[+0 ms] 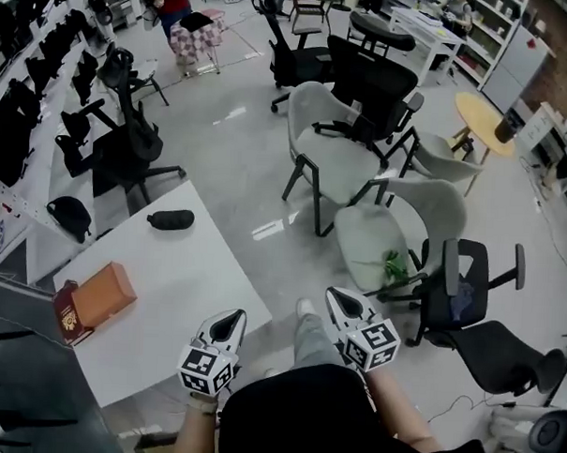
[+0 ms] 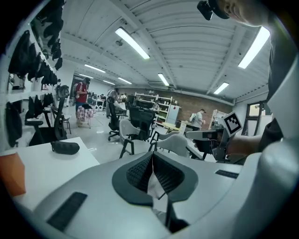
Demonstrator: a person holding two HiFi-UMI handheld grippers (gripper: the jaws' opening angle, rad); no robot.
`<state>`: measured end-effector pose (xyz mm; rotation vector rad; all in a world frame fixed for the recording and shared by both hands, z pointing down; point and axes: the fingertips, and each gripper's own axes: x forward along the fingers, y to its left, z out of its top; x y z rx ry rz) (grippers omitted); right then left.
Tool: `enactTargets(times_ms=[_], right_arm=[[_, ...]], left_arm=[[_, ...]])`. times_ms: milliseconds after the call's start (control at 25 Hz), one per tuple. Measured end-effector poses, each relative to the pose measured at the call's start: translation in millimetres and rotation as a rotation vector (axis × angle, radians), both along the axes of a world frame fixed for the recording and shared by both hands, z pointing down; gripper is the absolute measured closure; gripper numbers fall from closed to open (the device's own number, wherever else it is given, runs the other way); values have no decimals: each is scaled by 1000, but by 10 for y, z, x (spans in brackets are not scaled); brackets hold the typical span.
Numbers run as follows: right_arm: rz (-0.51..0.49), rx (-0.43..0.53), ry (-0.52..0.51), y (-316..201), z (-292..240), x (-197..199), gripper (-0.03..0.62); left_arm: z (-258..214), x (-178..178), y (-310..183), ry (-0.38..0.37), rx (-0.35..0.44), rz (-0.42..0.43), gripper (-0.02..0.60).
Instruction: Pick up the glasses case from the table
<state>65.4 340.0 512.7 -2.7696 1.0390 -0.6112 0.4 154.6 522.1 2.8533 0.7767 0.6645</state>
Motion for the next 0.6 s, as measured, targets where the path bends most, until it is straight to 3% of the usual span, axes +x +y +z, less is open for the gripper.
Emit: enactTargets(times_ms=[280,600], right_arm=[[-214,-12,-10,-400,-35,1001,566],[-493,-12,-32,-914,21,1672,565]], left_arm=[[-62,642,-163,-35,24,-187,561],[-25,832,-305,-69,23,-475,561]])
